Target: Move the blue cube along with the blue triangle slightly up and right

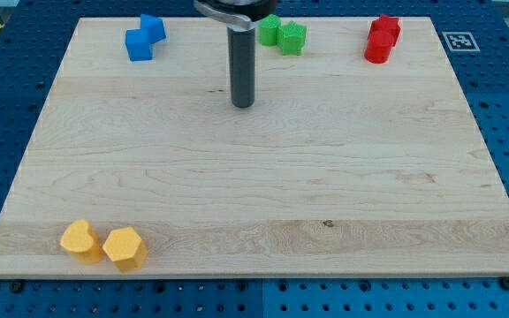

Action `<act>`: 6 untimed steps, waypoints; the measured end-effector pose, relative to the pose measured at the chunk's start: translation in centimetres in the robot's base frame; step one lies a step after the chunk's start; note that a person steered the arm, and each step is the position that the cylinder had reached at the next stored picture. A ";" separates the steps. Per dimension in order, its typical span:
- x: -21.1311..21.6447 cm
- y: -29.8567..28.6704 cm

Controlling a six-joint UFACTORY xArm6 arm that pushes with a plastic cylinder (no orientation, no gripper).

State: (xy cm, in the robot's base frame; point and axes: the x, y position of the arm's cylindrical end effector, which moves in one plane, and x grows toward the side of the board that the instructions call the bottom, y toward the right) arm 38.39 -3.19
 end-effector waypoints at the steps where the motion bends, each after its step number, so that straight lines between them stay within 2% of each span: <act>1: 0.1 -2.9; 4: -1.0 -10.8; 6: -5.3 -15.6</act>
State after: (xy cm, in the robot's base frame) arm 33.07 -18.81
